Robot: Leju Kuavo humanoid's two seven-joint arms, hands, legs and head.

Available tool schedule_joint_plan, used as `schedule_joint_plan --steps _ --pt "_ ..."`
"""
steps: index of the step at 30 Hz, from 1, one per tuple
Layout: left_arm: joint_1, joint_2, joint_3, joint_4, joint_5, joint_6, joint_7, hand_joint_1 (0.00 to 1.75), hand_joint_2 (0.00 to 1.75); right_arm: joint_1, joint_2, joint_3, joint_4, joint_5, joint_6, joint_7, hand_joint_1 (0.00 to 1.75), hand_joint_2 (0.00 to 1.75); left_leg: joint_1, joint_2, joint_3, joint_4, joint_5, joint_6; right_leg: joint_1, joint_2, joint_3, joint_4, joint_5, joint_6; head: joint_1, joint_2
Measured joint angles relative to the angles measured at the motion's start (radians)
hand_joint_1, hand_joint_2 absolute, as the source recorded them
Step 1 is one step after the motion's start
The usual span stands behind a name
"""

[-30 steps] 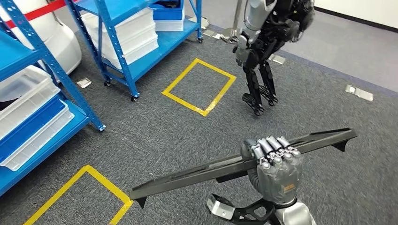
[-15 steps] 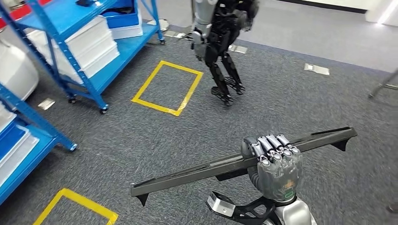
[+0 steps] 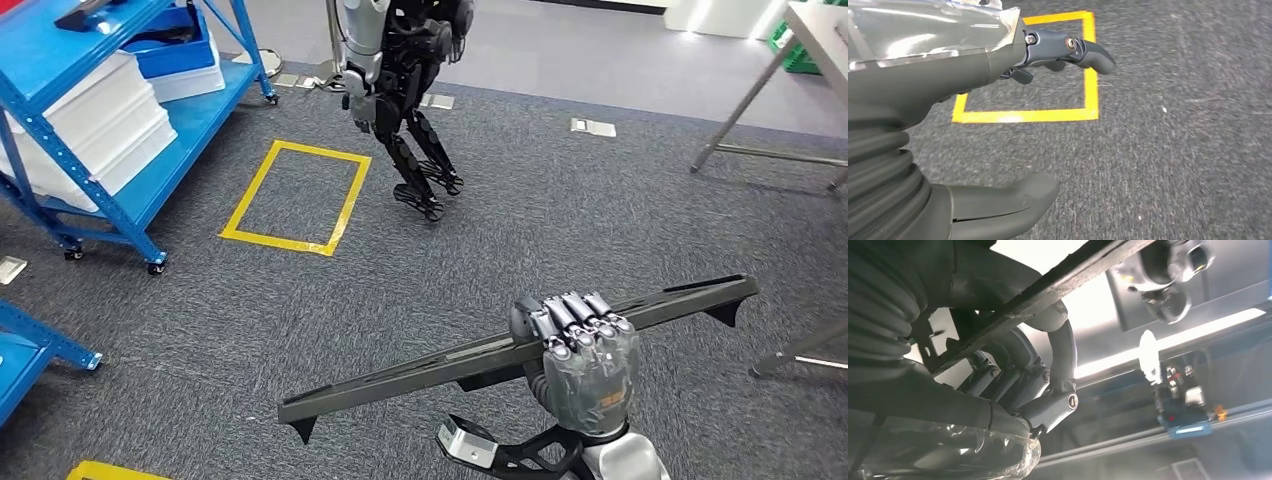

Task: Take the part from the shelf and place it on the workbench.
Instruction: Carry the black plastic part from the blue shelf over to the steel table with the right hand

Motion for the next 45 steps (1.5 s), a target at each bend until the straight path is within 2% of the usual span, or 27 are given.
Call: schedule_joint_plan --steps 2,3,4,6,8,10,11,13,15,17,18,19,20,22,24,26,28,30,32,33,34,35,37,39,41,43,45 --pt "0.0 0.001 0.0 0.0 0.0 0.0 0.0 0.0 1.75 0.002 0.0 0.0 0.002 0.0 0.0 0.0 1.75 1.75 -0.007 0.033 -0.002 0.0 -0.001 0.004 -0.003 -0.017 -0.05 0.112 -0.042 0.0 0.005 0.0" --pt "0.0 0.002 0.0 0.0 0.0 0.0 0.0 0.0 1.75 0.003 0.0 0.0 0.002 0.0 0.0 0.0 1.75 1.75 -0.009 0.048 -0.002 0.0 -0.001 0.004 -0.004 -0.02 -0.05 0.124 -0.045 0.006 0.005 0.0" --pt "0.0 0.002 0.0 0.0 0.0 0.0 0.0 0.0 1.75 0.004 0.0 0.0 0.003 0.0 0.0 0.0 1.75 1.75 -0.011 0.062 -0.002 0.0 -0.001 0.004 -0.005 -0.025 -0.027 0.092 -0.032 0.013 0.006 0.0" --pt "-0.001 0.002 0.0 0.0 -0.001 0.0 0.0 0.0 1.75 0.003 0.0 0.0 0.003 0.001 0.001 0.0 1.75 1.75 -0.013 0.085 0.0 0.002 -0.003 0.0 -0.005 -0.06 0.06 -0.047 0.005 0.022 0.008 0.0" --pt "-0.002 0.002 0.0 0.0 -0.004 0.0 0.0 0.0 1.75 0.002 0.001 -0.001 0.003 0.004 0.003 0.001 1.75 1.75 -0.017 0.104 0.004 0.003 -0.007 -0.01 0.005 -0.094 0.122 -0.148 0.027 0.014 0.008 0.0" --pt "-0.004 -0.001 -0.002 0.0 -0.006 0.0 0.001 0.0 1.75 0.002 0.002 -0.002 0.002 0.007 0.008 0.002 1.75 1.75 -0.019 0.121 0.008 0.003 -0.009 -0.02 0.016 -0.088 0.126 -0.163 0.032 0.0 0.006 0.0" --pt "-0.005 -0.002 -0.003 0.0 -0.007 0.001 0.001 0.0 1.75 0.003 0.003 -0.003 0.001 0.009 0.01 0.002 1.75 1.75 -0.017 0.125 0.009 0.003 -0.011 -0.026 0.01 -0.077 0.126 -0.166 0.035 -0.007 0.006 0.0" --pt "-0.007 -0.004 -0.005 0.0 -0.008 0.002 0.002 0.0 1.75 0.003 0.005 -0.004 -0.002 0.012 0.013 0.003 1.75 1.75 -0.011 0.095 0.001 0.033 -0.037 -0.036 0.001 -0.057 0.128 -0.173 0.042 -0.021 0.001 0.0" --pt "-0.006 -0.005 -0.006 0.0 -0.008 0.003 0.003 0.0 1.75 0.002 0.01 -0.005 -0.005 0.013 0.014 0.003 1.75 1.75 -0.005 0.039 -0.043 0.137 -0.101 -0.042 -0.004 -0.038 0.132 -0.177 0.048 -0.034 -0.008 0.0" --pt "-0.003 -0.005 -0.006 0.0 -0.007 0.003 0.003 0.0 1.75 0.003 0.013 -0.005 -0.005 0.014 0.015 0.004 1.75 1.75 -0.001 0.014 -0.104 0.261 -0.153 -0.047 -0.003 -0.015 0.129 -0.176 0.051 -0.038 -0.012 0.0" --pt "-0.002 -0.005 -0.006 0.0 -0.007 0.003 0.004 0.0 1.75 0.004 0.014 -0.005 -0.005 0.014 0.015 0.004 1.75 1.75 0.001 0.011 -0.119 0.287 -0.153 -0.049 -0.003 -0.001 0.129 -0.176 0.051 -0.037 -0.012 0.0" --pt "-0.002 -0.005 -0.006 0.0 -0.007 0.003 0.004 0.0 1.75 0.005 0.014 -0.005 -0.005 0.015 0.015 0.004 1.75 1.75 0.004 0.009 -0.116 0.276 -0.132 -0.051 -0.004 0.013 0.129 -0.175 0.052 -0.036 -0.012 0.0" --pt "-0.002 -0.005 -0.006 0.0 -0.007 0.003 0.004 0.0 1.75 0.005 0.014 -0.005 -0.005 0.015 0.015 0.004 1.75 1.75 0.008 0.004 -0.097 0.229 -0.098 -0.052 -0.005 0.027 0.129 -0.173 0.052 -0.035 -0.013 0.0" --pt "-0.001 -0.005 -0.006 0.0 -0.007 0.003 0.005 0.0 1.75 0.004 0.016 -0.005 -0.005 0.015 0.015 0.004 1.75 1.75 0.021 -0.046 -0.041 0.1 -0.034 -0.057 -0.004 0.053 0.123 -0.162 0.05 -0.027 -0.012 0.0" --pt "-0.001 -0.005 -0.006 0.0 -0.007 0.004 0.005 0.0 1.75 0.003 0.016 -0.006 -0.006 0.016 0.015 0.004 1.75 1.75 0.024 -0.089 -0.015 0.035 -0.016 -0.055 -0.002 0.076 0.108 -0.153 0.051 -0.011 -0.007 0.0" --pt "-0.002 -0.005 -0.006 0.0 -0.006 0.005 0.004 0.0 1.75 0.003 0.017 -0.006 -0.006 0.016 0.015 0.004 1.75 1.75 0.013 -0.073 -0.016 0.028 -0.013 -0.038 -0.003 0.103 0.094 -0.157 0.06 0.01 -0.003 0.0" --pt "-0.003 -0.005 -0.006 0.0 -0.006 0.006 0.003 0.0 1.75 0.002 0.016 -0.007 -0.006 0.016 0.015 0.002 1.75 1.75 0.007 -0.043 -0.012 0.014 -0.001 -0.016 -0.003 0.077 0.075 -0.138 0.054 0.019 0.001 0.0" --pt "-0.002 -0.004 -0.006 0.0 -0.005 0.008 0.002 0.0 1.75 -0.002 0.016 -0.007 -0.006 0.014 0.015 0.0 1.75 1.75 0.003 -0.011 -0.008 0.003 0.007 -0.001 -0.002 0.014 0.027 -0.044 0.01 0.011 0.01 0.0" --pt "-0.001 -0.003 -0.006 0.0 -0.002 0.01 0.002 0.0 1.75 -0.005 0.015 -0.007 -0.005 0.011 0.015 -0.001 1.75 1.75 -0.005 0.021 -0.011 0.002 0.007 0.003 0.0 -0.014 -0.035 0.084 -0.041 0.006 0.017 0.0" --pt "0.0 -0.003 -0.006 0.0 -0.001 0.01 0.003 0.0 1.75 -0.004 0.015 -0.007 -0.004 0.008 0.015 -0.001 1.75 1.75 -0.007 0.036 -0.012 0.002 0.007 0.004 0.0 -0.017 -0.048 0.118 -0.05 0.008 0.018 0.0" --pt "0.0 -0.003 -0.006 0.0 0.001 0.011 0.003 0.0 1.75 -0.004 0.014 -0.007 -0.003 0.004 0.015 -0.001 1.75 1.75 -0.01 0.05 -0.013 0.003 0.007 0.004 0.0 -0.021 -0.041 0.113 -0.046 0.013 0.018 0.0" --pt "0.0 -0.003 -0.006 0.0 0.002 0.012 0.003 0.0 1.75 -0.004 0.013 -0.007 -0.002 0.0 0.015 -0.002 1.75 1.75 -0.011 0.063 -0.013 0.003 0.007 0.004 0.0 -0.029 -0.011 0.067 -0.03 0.019 0.019 0.0" --pt "-0.001 -0.004 -0.006 0.0 0.003 0.014 0.004 0.0 1.75 -0.006 0.012 -0.007 0.0 -0.006 0.014 -0.003 1.75 1.75 -0.014 0.085 -0.01 0.004 0.005 0.0 0.005 -0.069 0.077 -0.078 0.009 0.024 0.022 0.0" --pt "-0.001 -0.004 -0.006 0.0 0.005 0.015 0.005 0.0 1.75 -0.01 0.01 -0.007 0.001 -0.013 0.013 -0.004 1.75 1.75 -0.018 0.103 -0.006 0.005 0.0 -0.01 0.016 -0.098 0.126 -0.16 0.028 0.011 0.022 0.0" --pt "-0.002 -0.005 -0.006 0.0 0.007 0.016 0.007 0.0 1.75 -0.012 0.009 -0.007 0.003 -0.018 0.012 -0.004 1.75 1.75 -0.019 0.121 -0.001 0.004 -0.002 -0.021 0.023 -0.084 0.126 -0.168 0.033 -0.006 0.019 0.0" --pt "-0.004 -0.007 -0.006 0.0 0.009 0.017 0.007 0.0 1.75 -0.013 0.008 -0.007 0.003 -0.021 0.012 -0.006 1.75 1.75 -0.012 0.103 -0.002 0.02 -0.017 -0.033 0.012 -0.063 0.129 -0.174 0.04 -0.02 0.016 0.0" --pt "-0.004 -0.007 -0.006 0.0 0.009 0.017 0.007 0.0 1.75 -0.015 0.009 -0.007 0.004 -0.021 0.012 -0.007 1.75 1.75 -0.006 0.047 -0.036 0.103 -0.072 -0.043 0.001 -0.044 0.136 -0.179 0.046 -0.036 0.01 0.0"
